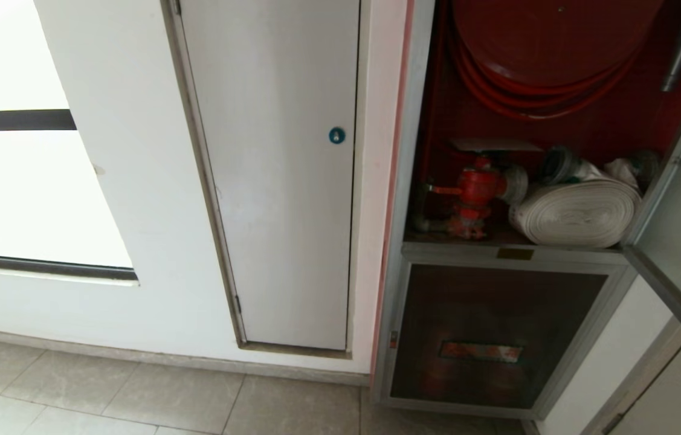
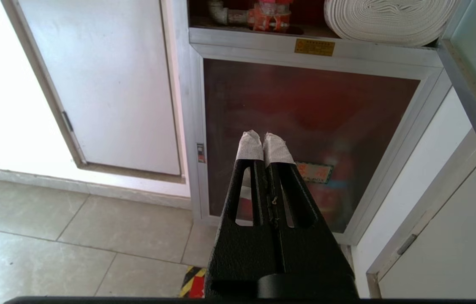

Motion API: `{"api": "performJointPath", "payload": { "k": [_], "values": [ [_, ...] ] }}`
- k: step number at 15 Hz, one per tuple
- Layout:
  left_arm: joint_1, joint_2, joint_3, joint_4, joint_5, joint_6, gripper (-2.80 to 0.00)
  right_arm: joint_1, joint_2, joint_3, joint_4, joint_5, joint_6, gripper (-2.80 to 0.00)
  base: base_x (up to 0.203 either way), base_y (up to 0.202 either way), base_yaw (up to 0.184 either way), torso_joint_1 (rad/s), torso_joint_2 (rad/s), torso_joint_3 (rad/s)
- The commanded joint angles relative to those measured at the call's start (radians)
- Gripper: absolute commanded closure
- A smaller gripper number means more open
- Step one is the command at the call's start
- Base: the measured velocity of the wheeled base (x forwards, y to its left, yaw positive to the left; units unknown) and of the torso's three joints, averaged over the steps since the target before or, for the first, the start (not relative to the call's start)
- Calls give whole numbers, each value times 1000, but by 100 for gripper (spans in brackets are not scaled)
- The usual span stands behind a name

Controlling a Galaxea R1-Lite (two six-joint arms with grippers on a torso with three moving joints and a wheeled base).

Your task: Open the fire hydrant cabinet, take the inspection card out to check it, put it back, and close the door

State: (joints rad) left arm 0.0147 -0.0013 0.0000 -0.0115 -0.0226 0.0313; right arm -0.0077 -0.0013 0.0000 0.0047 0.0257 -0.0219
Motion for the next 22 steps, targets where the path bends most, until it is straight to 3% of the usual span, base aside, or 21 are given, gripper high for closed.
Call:
{"api": "performJointPath", "payload": {
  "k": [1,12,15,22],
  "values": [
    [0,1,6,-1,0,1,0,0,-2,0,0,0,-1,0,0,0,0,0,0,0],
    [0,1,6,0,0,1,0,0,-2,0,0,0,0,0,0,0,0,0,0,0],
    [1,1,6,-1,25,-29,0,0,-2,0,0,0,-1,0,0,0,0,0,0,0],
    [0,1,6,1,27,-28,0,0,-2,0,0,0,0,0,185,0,-2,8,0,0]
  ]
}}
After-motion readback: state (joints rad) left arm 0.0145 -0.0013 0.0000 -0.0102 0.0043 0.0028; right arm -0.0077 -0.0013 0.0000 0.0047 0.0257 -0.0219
